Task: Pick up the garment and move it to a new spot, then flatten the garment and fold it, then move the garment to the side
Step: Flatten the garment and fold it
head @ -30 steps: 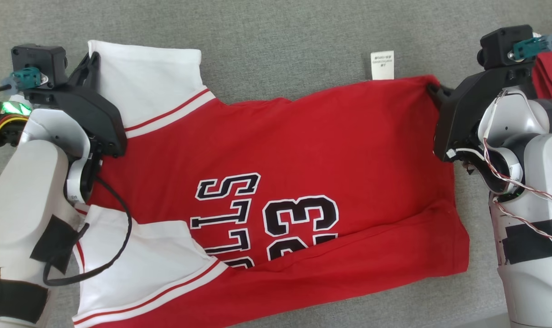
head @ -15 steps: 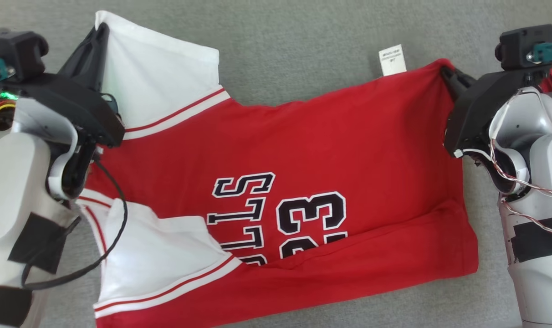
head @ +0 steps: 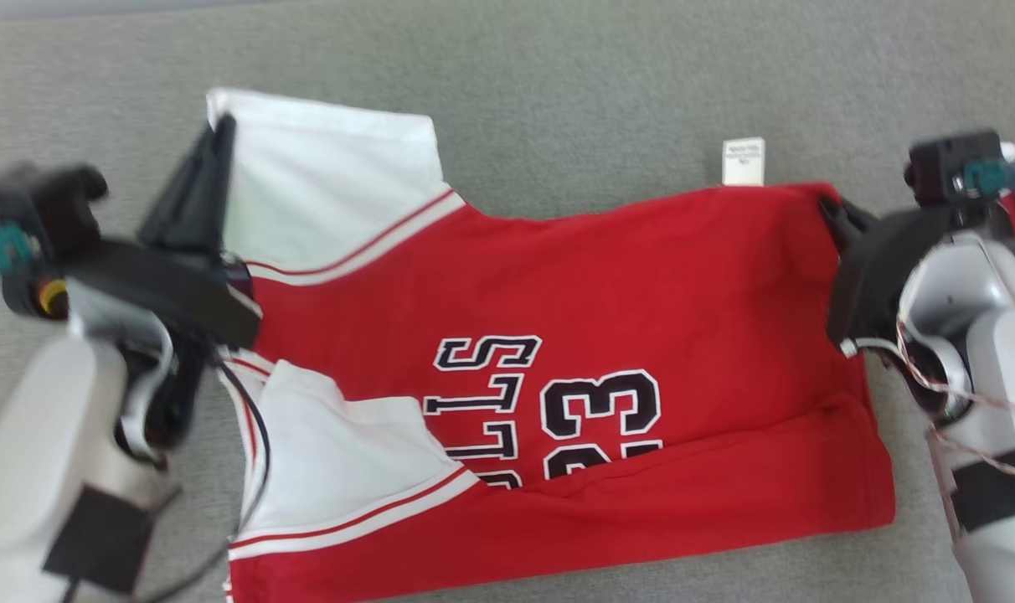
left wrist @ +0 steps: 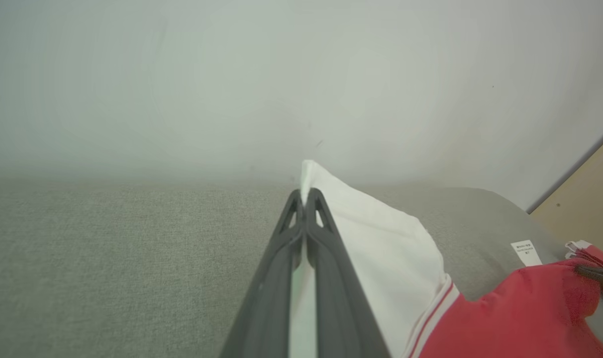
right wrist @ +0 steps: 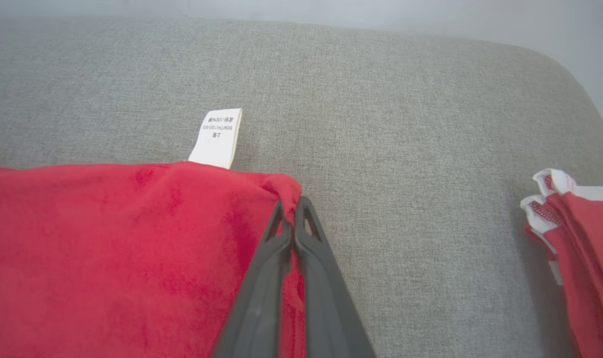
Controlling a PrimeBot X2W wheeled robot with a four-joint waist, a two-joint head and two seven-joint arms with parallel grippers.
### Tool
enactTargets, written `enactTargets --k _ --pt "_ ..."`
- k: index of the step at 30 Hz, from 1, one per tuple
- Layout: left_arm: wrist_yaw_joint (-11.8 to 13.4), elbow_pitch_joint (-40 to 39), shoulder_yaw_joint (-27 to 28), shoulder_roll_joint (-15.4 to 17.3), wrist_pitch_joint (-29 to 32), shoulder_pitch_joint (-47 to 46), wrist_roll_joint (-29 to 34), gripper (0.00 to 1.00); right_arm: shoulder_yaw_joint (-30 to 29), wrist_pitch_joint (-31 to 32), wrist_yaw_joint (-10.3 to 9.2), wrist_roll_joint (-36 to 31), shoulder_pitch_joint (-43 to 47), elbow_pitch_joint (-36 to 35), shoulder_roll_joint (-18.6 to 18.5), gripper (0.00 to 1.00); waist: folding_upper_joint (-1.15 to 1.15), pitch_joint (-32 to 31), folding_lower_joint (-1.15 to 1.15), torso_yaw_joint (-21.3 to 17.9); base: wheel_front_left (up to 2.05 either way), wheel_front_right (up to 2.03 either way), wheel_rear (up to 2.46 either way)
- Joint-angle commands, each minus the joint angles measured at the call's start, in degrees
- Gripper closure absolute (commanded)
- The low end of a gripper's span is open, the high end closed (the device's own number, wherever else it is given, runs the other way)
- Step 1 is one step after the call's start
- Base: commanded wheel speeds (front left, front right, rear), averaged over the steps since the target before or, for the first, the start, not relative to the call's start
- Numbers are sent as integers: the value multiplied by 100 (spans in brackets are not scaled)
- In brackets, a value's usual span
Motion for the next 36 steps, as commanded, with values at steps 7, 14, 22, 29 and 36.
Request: enactTargets --k 7,14,22,29,36 --pt "15 -746 -8 -100 -500 1214 -237 100 -11 -373 -13 202 774 -202 -208 100 0 -361 1 300 0 0 0" --pt "90 -1434 -38 -238 -847 2608 -489 100 14 -501 -13 165 1362 -220 -312 100 0 -599 1 384 0 0 0" --pt "111 -1541 -214 -448 -950 3487 -755 100 118 -316 -13 16 1885 -98 -710 100 0 -896 1 607 0 0 0" --pt "133 -1598 -260 -491 -939 3859 -863 100 63 -228 -13 79 2134 -141 -788 100 0 -1073 1 694 0 0 0" --pt "181 -1583 -284 -511 -959 4156 -981 100 -106 -156 -13 46 2338 -229 -832 100 0 -1199 1 730 0 0 0"
